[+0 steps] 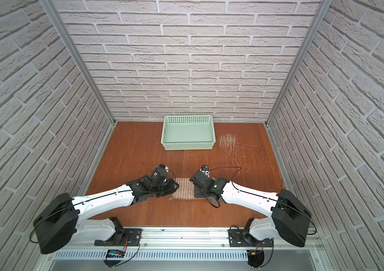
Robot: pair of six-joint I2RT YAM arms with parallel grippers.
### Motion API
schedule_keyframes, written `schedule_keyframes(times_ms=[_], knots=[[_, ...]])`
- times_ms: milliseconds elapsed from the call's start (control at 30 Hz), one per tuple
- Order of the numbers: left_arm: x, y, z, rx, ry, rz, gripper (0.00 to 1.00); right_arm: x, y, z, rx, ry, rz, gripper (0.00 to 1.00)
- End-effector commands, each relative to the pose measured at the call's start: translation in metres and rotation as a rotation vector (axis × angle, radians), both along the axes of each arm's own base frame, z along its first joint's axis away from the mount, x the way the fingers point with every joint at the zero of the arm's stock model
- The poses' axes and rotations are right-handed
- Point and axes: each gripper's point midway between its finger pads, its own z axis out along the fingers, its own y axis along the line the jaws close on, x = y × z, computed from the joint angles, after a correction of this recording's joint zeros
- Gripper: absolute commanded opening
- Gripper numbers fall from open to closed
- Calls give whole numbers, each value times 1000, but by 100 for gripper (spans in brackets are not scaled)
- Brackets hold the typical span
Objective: Fold the square dishcloth
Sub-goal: Smooth out the cleaning item at the center of the board.
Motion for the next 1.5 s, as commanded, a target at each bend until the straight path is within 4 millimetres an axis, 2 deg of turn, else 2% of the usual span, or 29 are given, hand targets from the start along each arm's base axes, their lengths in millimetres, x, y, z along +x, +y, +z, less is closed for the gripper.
schedule_keyframes(times_ms=[0,200,367,733,900,1067,1267,1400,1467], knots=[[8,-12,7,-42,-27,-8,34,5,-12,-1,-9,-16,-57,15],[1,-4,-16,-10,27,19,32,3,-36,-16,-41,16,-127,14],[-3,6,-28,13,47,42,32,-1,-58,-27,-55,30,-179,15],[1,22,-46,67,51,90,32,4,-74,-53,-93,49,-220,15],[3,25,-47,81,49,100,31,6,-82,-50,-120,40,-226,14],[5,23,-27,67,21,91,33,15,-84,-19,-141,-24,-202,14],[18,19,19,58,-86,80,35,26,-80,21,-101,-111,-191,21],[33,10,38,55,-142,70,35,39,-67,31,-70,-143,-175,21],[40,3,39,54,-149,62,34,47,-58,34,-57,-149,-165,21]])
